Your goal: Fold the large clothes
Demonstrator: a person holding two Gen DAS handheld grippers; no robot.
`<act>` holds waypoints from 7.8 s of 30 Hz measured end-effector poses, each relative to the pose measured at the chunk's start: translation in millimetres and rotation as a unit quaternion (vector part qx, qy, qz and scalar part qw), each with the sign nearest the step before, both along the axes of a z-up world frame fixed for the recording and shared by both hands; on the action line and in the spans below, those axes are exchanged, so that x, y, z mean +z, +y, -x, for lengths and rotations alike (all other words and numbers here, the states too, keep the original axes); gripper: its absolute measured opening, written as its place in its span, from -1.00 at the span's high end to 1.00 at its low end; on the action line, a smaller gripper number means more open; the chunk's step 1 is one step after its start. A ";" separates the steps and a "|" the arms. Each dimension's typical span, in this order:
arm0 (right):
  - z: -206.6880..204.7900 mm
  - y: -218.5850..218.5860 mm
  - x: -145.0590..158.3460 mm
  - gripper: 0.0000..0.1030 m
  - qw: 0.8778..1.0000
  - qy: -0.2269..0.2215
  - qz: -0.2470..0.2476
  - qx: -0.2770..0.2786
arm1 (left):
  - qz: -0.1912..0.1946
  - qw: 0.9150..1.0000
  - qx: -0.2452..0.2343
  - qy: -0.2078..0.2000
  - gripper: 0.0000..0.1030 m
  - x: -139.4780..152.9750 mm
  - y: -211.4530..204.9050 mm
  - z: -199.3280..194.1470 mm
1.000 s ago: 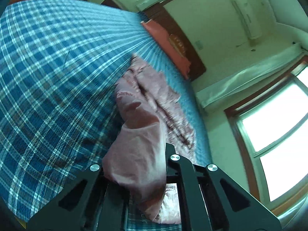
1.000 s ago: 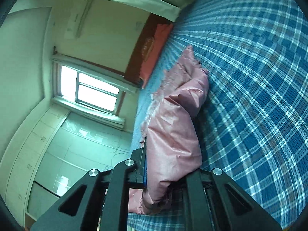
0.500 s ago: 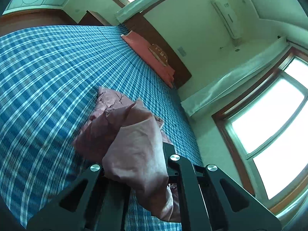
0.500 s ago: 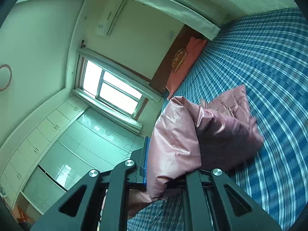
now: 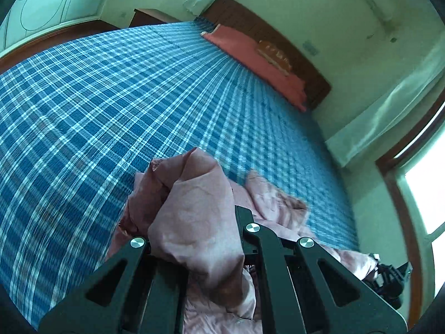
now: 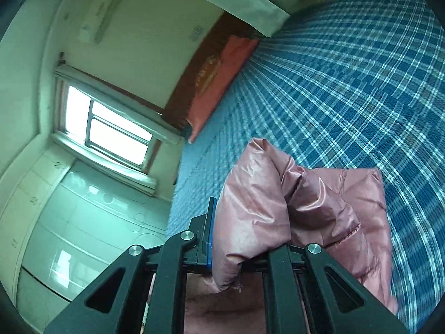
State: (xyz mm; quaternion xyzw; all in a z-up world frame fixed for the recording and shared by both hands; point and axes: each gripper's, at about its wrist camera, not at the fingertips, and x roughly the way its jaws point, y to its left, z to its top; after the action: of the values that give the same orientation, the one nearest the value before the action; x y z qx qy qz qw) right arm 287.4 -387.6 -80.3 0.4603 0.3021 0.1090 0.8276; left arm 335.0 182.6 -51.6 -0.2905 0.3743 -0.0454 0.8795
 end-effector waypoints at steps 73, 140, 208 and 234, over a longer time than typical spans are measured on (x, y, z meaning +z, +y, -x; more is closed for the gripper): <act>-134.6 84.1 -56.5 -0.14 0.938 0.100 0.325 0.073 | -0.204 0.975 -0.046 0.080 -0.51 -87.3 -72.8 -142.7; 189.9 15.4 -109.9 0.60 0.994 0.088 0.027 -0.051 | 0.091 0.988 0.108 0.059 0.75 -102.1 2.9 178.6; 100.9 189.4 -56.5 0.01 0.891 0.099 0.425 0.124 | -0.317 0.946 -0.049 0.044 -0.01 -56.1 -142.9 121.3; 102.2 207.5 -73.9 -0.17 0.856 0.091 0.495 0.119 | -0.346 0.936 -0.037 0.059 -0.12 -91.9 -132.6 97.1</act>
State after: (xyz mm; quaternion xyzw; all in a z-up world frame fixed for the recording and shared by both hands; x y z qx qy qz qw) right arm 185.2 -180.1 -154.2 -0.0420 0.4428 0.0007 0.8956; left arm 237.9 50.1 -143.5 0.0436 0.4284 0.0715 0.8997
